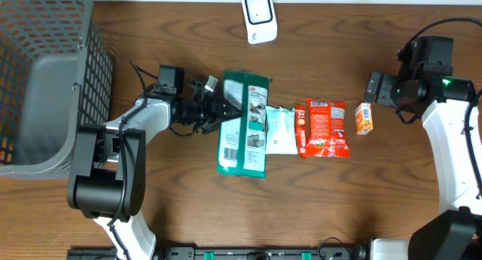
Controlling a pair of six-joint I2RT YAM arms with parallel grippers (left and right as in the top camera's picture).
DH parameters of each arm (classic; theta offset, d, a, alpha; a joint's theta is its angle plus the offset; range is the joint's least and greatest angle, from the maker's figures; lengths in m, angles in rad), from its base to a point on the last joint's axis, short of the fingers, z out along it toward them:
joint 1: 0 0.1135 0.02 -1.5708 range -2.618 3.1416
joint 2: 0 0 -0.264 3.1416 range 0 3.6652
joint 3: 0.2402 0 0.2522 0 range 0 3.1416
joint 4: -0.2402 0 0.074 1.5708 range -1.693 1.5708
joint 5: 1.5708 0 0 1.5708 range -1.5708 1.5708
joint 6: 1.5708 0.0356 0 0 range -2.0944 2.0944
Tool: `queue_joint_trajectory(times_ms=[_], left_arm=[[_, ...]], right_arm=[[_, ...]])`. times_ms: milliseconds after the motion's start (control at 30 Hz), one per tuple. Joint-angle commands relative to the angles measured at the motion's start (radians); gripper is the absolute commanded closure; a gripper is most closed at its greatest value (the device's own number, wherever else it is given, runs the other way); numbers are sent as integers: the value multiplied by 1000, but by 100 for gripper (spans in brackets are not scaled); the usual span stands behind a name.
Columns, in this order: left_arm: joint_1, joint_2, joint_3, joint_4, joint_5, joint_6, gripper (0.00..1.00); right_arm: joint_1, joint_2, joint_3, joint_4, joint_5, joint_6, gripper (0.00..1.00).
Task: Scan the item barcode
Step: 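Carry the gloves packet right and lower it left of the wipes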
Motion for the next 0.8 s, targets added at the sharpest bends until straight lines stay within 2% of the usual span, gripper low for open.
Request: queue_joint_trajectory(times_ms=[0, 333, 533, 667, 700, 767], left_arm=[[5, 5, 13, 5, -140, 16, 29], [2, -58, 24, -23, -307, 27, 27], [-38, -64, 18, -153, -547, 27, 28], [-84, -63, -2, -182, -725, 27, 28], [-97, -63, -6, -182, -763, 26, 30], [-117, -63, -12, -181, -795, 27, 42]], right_arm=[[-6, -3, 12, -1, -2, 14, 1], [-6, -3, 12, -1, -2, 14, 1], [-6, -3, 12, -1, -2, 14, 1], [-6, -3, 12, -1, -2, 14, 1], [-6, -3, 12, -1, -2, 14, 1], [-6, -3, 12, -1, -2, 14, 1]])
